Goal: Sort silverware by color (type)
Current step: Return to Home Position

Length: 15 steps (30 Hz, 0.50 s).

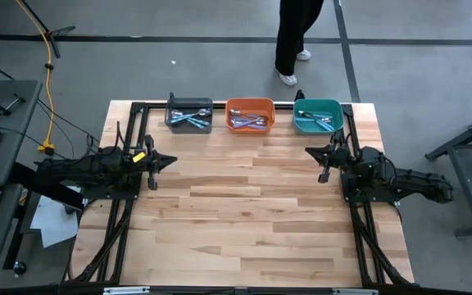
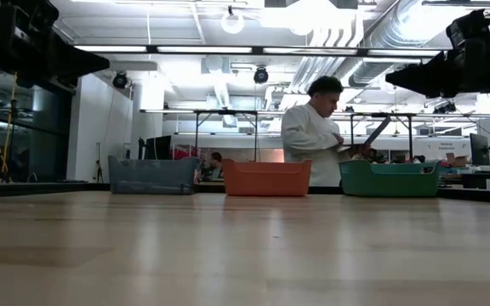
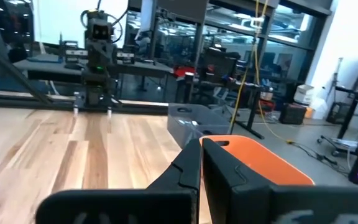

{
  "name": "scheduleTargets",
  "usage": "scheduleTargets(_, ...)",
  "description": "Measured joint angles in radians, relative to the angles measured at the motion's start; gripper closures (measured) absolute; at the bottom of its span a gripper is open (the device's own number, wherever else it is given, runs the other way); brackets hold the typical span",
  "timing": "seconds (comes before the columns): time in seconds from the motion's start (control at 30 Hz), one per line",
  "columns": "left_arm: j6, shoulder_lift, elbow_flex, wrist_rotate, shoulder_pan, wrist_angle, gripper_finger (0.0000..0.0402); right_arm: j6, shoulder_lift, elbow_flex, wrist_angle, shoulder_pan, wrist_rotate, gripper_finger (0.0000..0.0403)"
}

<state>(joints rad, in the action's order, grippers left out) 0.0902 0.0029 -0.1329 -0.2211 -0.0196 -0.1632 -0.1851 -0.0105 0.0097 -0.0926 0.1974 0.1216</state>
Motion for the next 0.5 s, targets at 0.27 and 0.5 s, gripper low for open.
scheduleTargets(0.27, 0.007, 0.012, 0.122, 0.026, 0.002, 0.202, 0.0401, 0.005, 0.001, 0.000, 0.020, 0.040, 0.000, 0.0403)
scheduleTargets(0.5, -0.002, 0.009, 0.122, 0.027, 0.003, 0.204, 0.0401, 0.004, -0.009, 0.000, 0.060, 0.047, -0.017, 0.0403)
